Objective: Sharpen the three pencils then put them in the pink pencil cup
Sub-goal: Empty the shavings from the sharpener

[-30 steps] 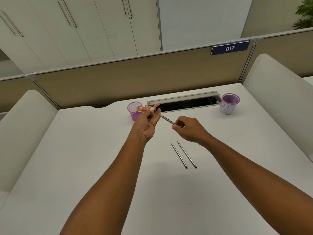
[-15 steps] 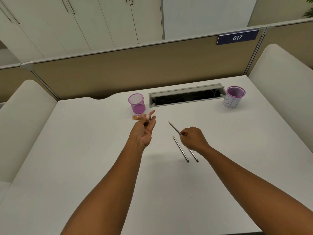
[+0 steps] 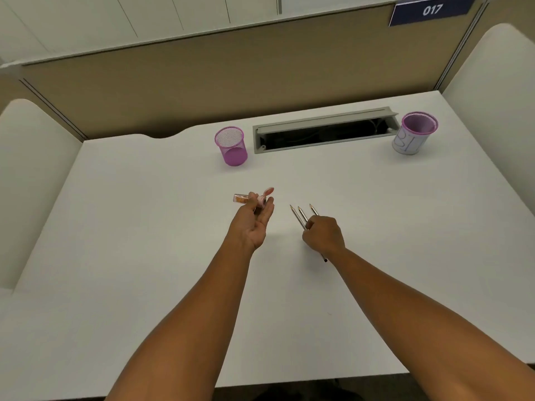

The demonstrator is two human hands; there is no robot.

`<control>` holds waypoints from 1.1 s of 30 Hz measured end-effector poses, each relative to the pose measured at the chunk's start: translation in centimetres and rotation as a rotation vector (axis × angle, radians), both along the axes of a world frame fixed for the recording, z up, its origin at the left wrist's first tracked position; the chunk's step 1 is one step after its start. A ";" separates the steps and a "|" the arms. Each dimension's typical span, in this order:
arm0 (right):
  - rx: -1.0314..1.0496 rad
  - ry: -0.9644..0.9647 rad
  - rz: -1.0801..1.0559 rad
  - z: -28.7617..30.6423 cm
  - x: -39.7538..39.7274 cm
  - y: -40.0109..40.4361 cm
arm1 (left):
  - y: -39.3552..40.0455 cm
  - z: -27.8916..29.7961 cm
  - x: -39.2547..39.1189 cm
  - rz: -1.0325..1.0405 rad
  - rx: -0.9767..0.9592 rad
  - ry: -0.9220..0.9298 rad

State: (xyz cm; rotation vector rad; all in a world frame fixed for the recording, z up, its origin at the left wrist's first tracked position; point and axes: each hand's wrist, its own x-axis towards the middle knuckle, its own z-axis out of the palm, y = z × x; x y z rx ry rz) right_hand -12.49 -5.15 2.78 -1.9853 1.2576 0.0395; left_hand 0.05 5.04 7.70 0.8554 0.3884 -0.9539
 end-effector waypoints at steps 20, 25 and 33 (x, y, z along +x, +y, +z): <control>-0.119 0.207 0.150 -3.8 1.8 0.8 | 0.4 -3.3 1.1 -0.027 0.020 0.093; -0.163 0.224 0.191 -4.0 1.9 0.9 | 0.5 -3.3 1.2 -0.029 0.019 0.100; -0.174 0.227 0.205 -3.9 1.8 1.1 | 0.6 -3.1 1.4 -0.041 0.023 0.100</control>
